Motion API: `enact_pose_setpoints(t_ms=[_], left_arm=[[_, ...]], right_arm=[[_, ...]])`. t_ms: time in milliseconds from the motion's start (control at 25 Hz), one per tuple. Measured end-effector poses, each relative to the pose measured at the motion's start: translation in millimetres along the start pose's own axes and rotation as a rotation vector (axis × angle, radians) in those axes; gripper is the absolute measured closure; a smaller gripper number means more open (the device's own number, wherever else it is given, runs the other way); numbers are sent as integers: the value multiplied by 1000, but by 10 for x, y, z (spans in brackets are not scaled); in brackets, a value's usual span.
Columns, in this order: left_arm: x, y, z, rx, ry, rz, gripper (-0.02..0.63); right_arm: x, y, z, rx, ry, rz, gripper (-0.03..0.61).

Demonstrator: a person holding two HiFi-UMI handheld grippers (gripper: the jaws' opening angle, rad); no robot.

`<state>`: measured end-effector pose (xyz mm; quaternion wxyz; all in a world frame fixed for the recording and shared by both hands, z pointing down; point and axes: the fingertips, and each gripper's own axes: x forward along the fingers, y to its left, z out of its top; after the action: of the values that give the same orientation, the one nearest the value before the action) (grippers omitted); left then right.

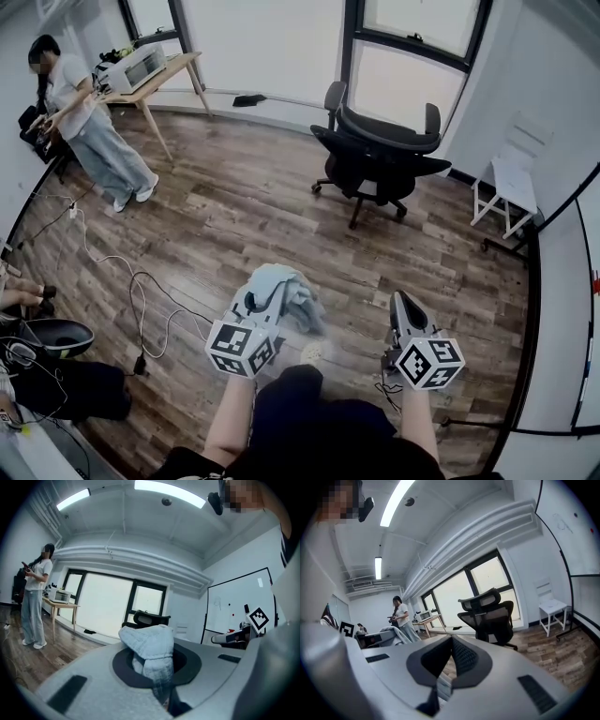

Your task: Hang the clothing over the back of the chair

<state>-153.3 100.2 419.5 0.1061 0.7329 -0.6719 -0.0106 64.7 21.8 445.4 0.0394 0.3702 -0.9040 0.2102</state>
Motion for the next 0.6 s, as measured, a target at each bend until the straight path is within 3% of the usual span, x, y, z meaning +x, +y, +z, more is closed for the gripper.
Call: enact_pose_setpoints(t_ms=[600], left_arm=[[828,620,251,25,-15,-72,595]], right_arm=[[936,-90,315,5,-56,-43,577]])
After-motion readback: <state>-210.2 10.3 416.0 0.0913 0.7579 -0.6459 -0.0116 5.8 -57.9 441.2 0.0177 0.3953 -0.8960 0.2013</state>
